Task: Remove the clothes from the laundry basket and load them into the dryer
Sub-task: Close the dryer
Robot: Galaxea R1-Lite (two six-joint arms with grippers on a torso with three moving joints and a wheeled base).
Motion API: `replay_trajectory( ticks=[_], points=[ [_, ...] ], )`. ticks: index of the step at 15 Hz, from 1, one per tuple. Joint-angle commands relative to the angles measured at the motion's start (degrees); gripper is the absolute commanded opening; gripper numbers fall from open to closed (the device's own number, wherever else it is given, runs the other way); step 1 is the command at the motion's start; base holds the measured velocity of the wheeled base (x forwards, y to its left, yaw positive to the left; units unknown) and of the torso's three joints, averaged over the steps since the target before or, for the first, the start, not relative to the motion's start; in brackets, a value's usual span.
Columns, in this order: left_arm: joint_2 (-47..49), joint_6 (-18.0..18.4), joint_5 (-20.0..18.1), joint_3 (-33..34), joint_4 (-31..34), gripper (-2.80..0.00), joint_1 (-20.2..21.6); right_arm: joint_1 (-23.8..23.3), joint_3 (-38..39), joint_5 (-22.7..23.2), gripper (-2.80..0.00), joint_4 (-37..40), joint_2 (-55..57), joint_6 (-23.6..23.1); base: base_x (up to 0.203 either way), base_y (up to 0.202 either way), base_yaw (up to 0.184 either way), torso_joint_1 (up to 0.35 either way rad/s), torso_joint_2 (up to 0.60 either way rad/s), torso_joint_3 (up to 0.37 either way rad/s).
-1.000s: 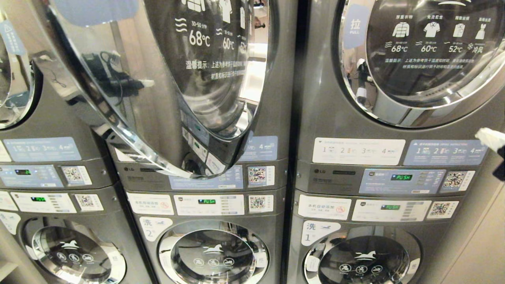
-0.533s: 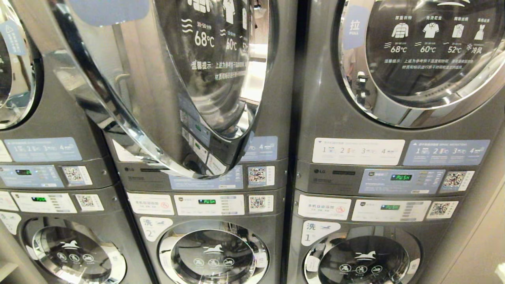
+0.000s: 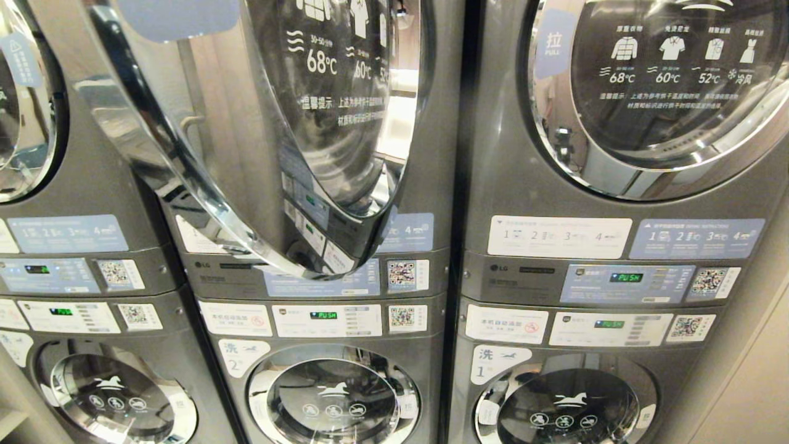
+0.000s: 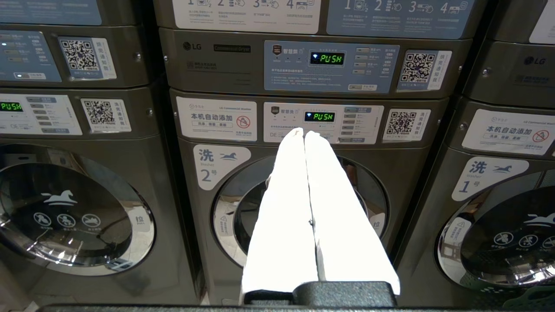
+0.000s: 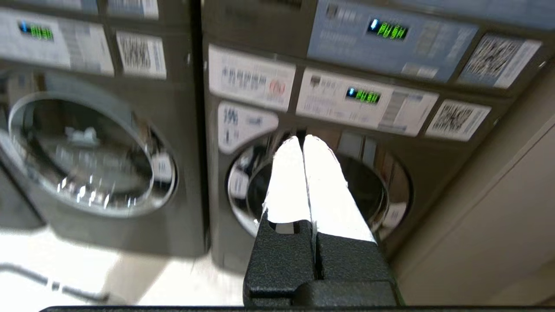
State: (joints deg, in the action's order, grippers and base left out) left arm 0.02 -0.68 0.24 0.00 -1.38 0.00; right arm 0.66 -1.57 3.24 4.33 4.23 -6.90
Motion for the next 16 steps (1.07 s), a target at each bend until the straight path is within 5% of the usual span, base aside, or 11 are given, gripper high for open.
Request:
replay_trajectory(
  ticks=[1,12,14,16],
  points=[
    [-0.1,0.0,0.0,0.1,0.0,-2.8,0.0,-0.5,0.1,-0.1,-2.8,0.0,-4.3,1.3,0.0,0.0,0.0,0.0,0.0,0.0],
    [-0.1,2.2,-0.6,0.0,-0.1,-2.8,0.0,-0.5,-0.1,-1.7,-2.8,0.0,-4.3,4.6,0.0,0.0,0.0,0.0,0.0,0.0],
    [0.5,3.6,-5.0,-4.3,-0.6,-2.8,0.0,-0.5,-0.1,-1.7,-2.8,0.0,-4.3,4.5,0.0,0.0,0.0,0.0,0.0,0.0],
    [5.6,3.4,-15.4,-16.0,-0.1,-2.8,-0.1,-0.6,-0.1,-1.5,-2.8,0.1,-4.3,3.8,0.0,0.0,0.0,0.0,0.0,0.0]
  ],
)
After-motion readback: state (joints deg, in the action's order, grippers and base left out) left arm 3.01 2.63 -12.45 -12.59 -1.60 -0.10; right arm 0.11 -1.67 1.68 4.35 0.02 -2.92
